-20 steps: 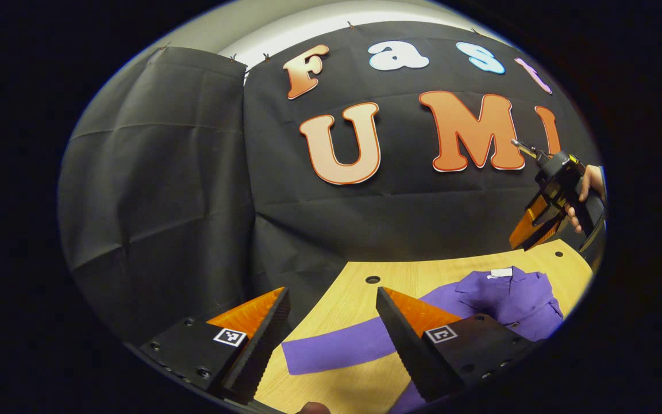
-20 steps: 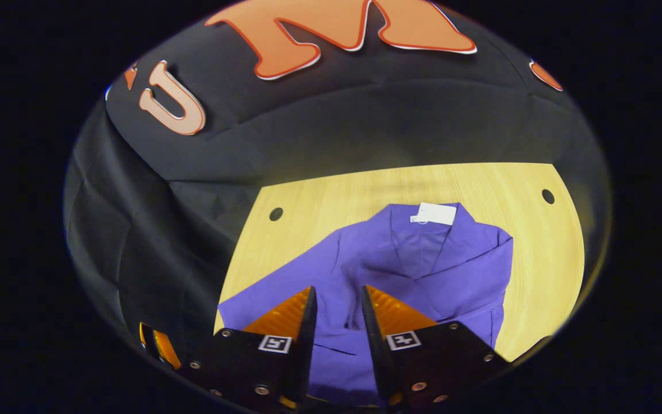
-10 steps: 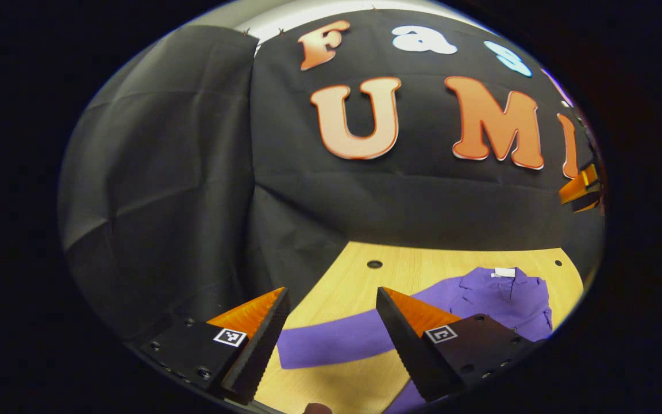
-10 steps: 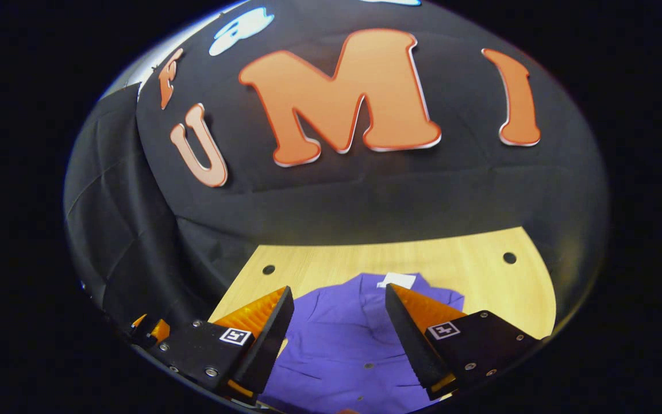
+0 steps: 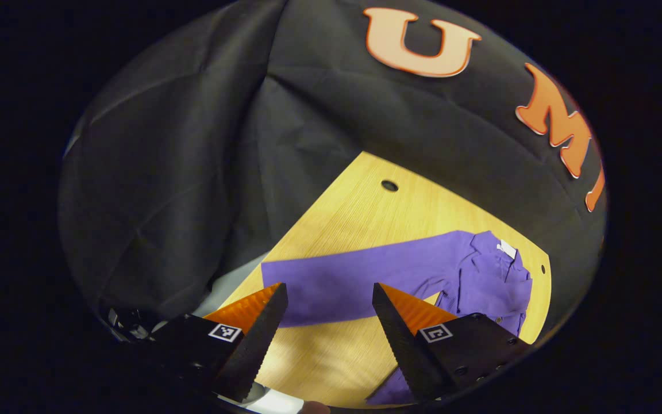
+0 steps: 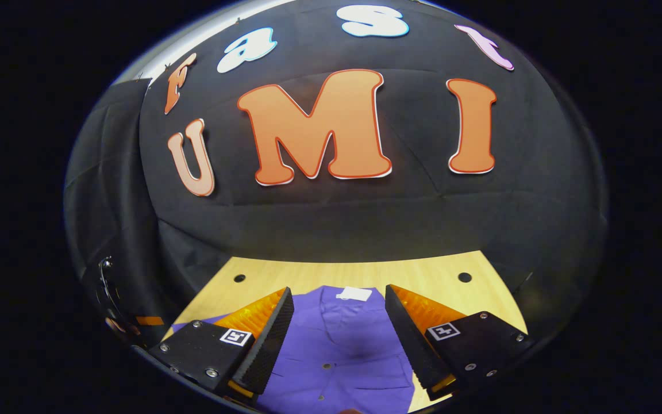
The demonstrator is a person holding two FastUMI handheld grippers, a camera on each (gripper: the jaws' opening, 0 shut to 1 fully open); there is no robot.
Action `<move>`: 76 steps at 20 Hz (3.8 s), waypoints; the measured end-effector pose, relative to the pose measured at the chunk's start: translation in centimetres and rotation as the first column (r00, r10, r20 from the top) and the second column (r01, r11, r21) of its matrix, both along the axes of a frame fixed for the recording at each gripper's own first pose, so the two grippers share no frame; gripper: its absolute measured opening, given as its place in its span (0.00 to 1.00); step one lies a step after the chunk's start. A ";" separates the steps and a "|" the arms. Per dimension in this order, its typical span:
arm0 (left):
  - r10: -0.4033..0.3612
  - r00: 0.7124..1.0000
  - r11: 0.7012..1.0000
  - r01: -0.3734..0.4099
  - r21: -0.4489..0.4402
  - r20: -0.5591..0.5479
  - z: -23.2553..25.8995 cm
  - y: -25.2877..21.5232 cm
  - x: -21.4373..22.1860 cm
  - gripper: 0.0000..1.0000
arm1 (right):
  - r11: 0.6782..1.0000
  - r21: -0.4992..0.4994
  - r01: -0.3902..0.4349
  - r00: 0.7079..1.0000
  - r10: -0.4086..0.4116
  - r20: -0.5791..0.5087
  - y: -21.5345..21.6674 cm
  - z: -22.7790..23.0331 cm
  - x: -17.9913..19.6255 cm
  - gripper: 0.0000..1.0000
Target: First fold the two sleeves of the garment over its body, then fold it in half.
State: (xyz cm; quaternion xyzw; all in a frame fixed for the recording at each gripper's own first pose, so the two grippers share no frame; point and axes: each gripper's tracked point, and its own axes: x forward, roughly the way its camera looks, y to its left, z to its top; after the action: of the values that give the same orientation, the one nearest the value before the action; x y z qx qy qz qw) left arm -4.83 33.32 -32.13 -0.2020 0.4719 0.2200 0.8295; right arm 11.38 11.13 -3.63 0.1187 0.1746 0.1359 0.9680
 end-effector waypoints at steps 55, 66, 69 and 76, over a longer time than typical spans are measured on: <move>-0.416 0.885 0.906 0.383 -0.181 -0.211 0.3 -17.2 15.1 0.06 | 0.987 -0.009 0.163 0.985 -0.162 0.052 -8.7 -3.3 -6.7 0.95; -0.677 0.729 0.736 0.666 -0.122 -0.102 6.4 -34.4 23.7 0.06 | 0.984 -0.060 0.167 0.984 -0.163 0.068 -11.4 -5.0 -9.9 0.95; -0.737 0.671 0.676 0.730 -0.099 -0.086 6.6 -39.3 25.5 0.06 | 0.981 -0.092 0.168 0.984 -0.161 0.081 -11.7 -5.3 -10.6 0.95; -0.825 0.554 0.561 0.827 -0.040 -0.112 4.6 -50.3 27.5 0.05 | 0.974 -0.131 0.186 0.982 -0.179 0.062 -14.3 -7.0 -12.1 0.95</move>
State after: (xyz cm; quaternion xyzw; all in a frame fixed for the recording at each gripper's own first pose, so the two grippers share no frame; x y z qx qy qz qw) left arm 22.68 -17.03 -27.53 0.0630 0.5577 -0.1786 0.8082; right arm -0.73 -3.17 -10.66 0.0646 0.1476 0.0371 0.9862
